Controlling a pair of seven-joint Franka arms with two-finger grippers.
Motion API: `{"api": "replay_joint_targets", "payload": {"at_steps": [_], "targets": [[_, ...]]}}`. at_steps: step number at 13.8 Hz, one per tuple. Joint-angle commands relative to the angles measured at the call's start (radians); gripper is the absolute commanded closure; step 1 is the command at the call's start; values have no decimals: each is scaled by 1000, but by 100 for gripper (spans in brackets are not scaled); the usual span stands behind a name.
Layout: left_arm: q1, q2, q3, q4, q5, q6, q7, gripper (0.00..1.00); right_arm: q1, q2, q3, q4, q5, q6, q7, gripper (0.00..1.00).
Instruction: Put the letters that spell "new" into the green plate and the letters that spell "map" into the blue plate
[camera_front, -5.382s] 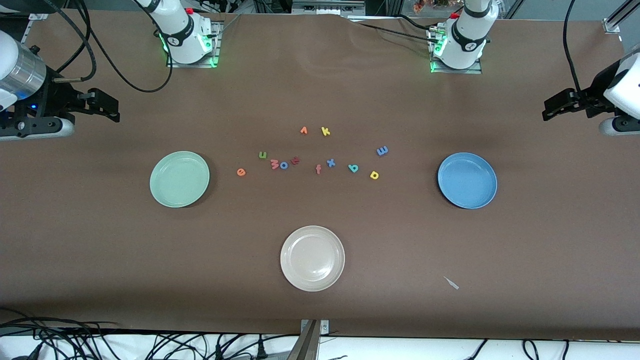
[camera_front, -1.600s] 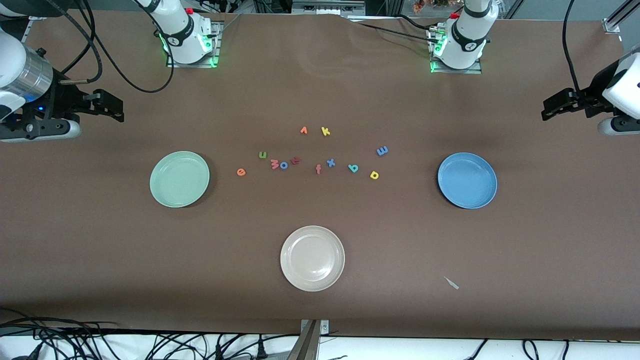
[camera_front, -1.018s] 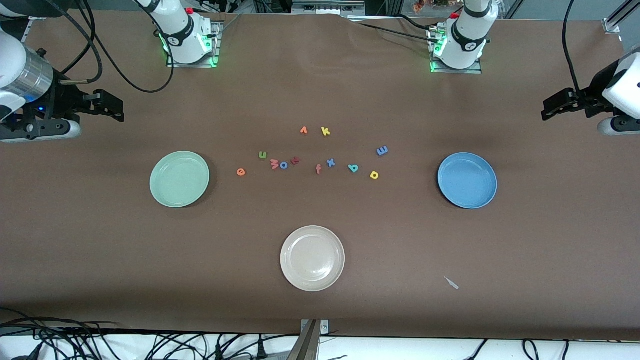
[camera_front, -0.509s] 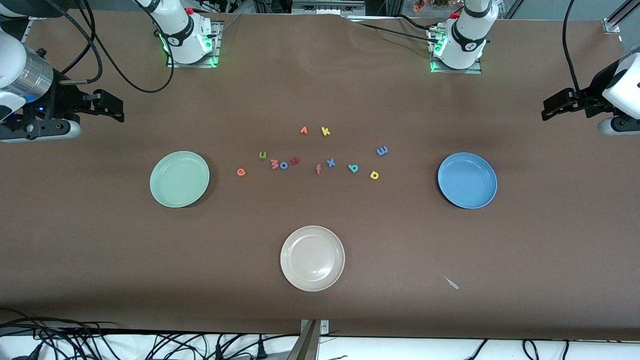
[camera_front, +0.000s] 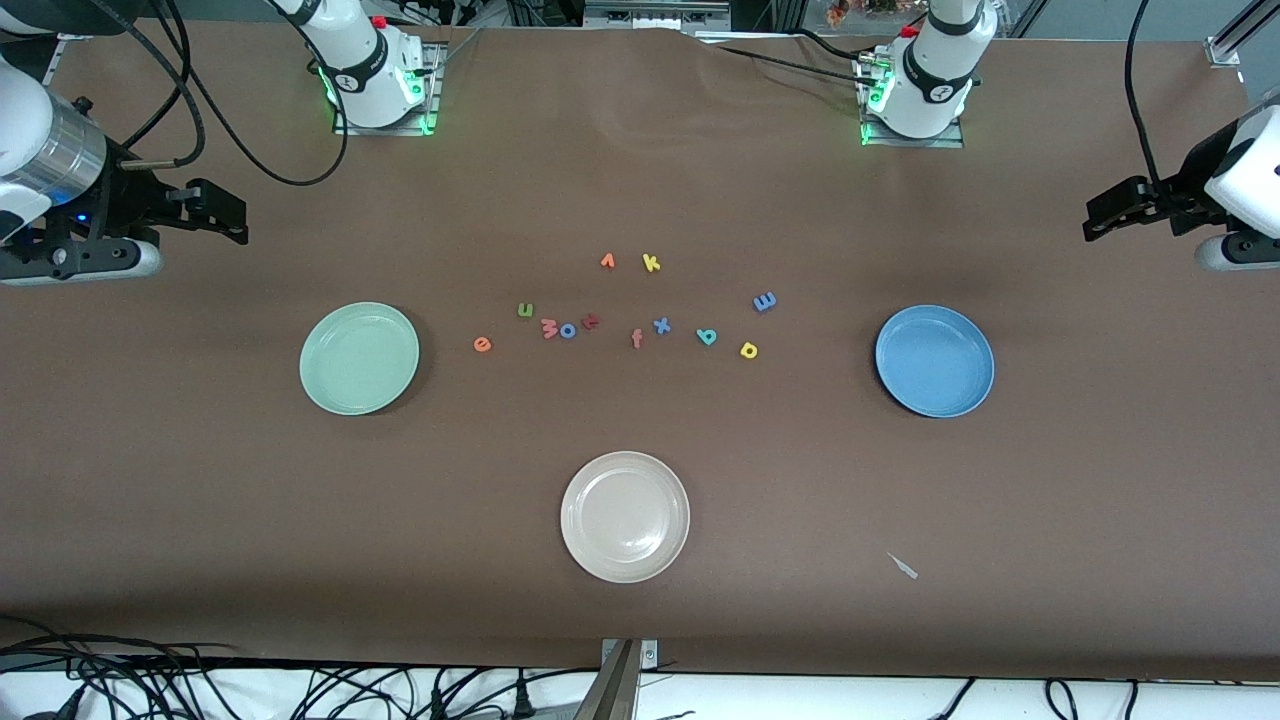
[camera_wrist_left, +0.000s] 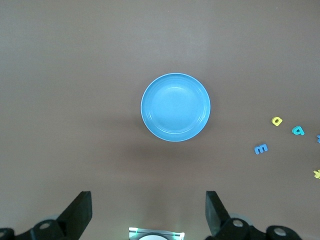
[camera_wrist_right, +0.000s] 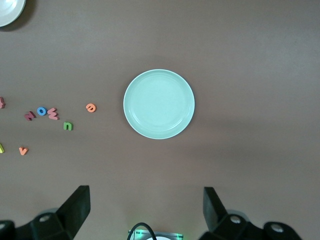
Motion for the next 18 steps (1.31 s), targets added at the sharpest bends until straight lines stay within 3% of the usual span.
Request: {"api": "replay_joint_targets", "payload": {"at_steps": [1,8,12,13,16,18], "targets": [[3,5,-4,16,7,-12,17,0,-2,0,2,11,-4,-15,-1,0],[-9,47,-4,21,10,-2,13,0,-2,0,2,5,-4,-11,1,0],[-36,164,-15,21,9,136,14,0,-2,0,2,-3,-3,-8,1,0],[-37,244,-15,26,7,141,8,0,-2,0,2,-3,-3,-7,2,0],[-58,336,-21,58,-5,146,-50,0,0,4,2,-5,3,-1,5,0],[-128,413,-21,73,-28,167,-52,0,0,9,2,-23,19,25,7,0]]}}
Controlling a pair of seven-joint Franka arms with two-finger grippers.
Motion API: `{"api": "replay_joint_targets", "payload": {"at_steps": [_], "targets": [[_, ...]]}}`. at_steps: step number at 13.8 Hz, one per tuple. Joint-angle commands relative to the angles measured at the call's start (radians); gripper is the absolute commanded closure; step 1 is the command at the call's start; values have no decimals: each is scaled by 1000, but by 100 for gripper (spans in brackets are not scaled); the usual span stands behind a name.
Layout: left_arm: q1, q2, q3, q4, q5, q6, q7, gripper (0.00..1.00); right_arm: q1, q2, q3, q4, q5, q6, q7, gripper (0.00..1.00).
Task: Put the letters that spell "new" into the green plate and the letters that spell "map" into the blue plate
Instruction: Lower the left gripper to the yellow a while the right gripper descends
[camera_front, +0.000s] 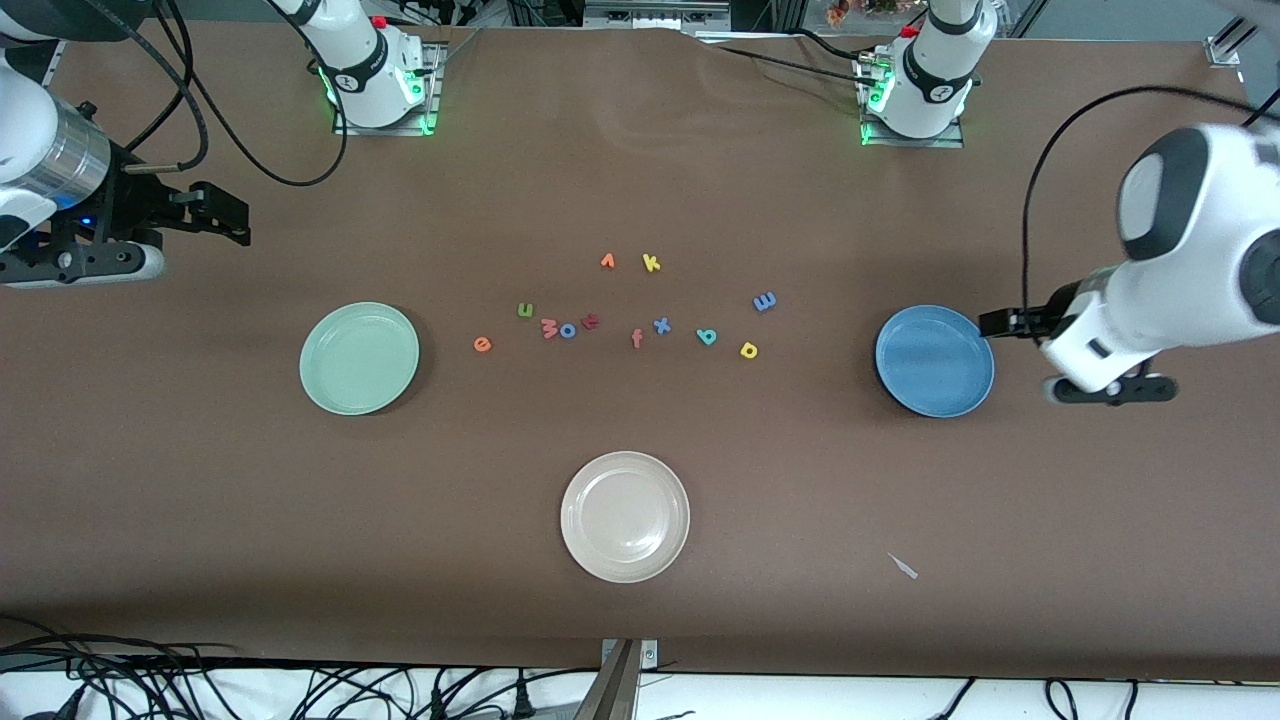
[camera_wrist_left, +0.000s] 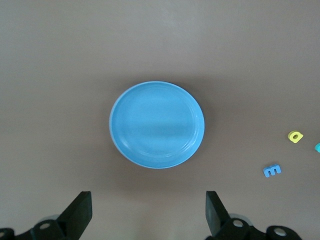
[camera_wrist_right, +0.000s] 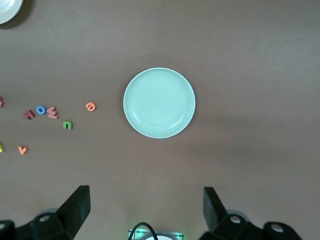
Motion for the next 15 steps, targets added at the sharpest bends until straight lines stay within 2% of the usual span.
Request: {"api": "replay_joint_targets", "payload": {"at_steps": [1,3,7,10,12,15], "targets": [[-97,105,6,61,-37,47,-19,0,0,11,2,-29,20,42,14,0],[-155,145,6,44,-100,168,-51,0,1,26,2,-37,21,62,25,0],[-285,220,6,-2,-96,344,-70,0,6,89,9,-37,26,111,26,0],[-380,210,10,-182,-71,583,-89,0,17,118,11,-61,41,172,62,0],[-427,214,7,-264,-5,709,-204,0,23,118,22,-126,57,265,94,0],[-463,216,7,-355,33,823,-264,0,23,114,112,-300,54,507,253,0]]}}
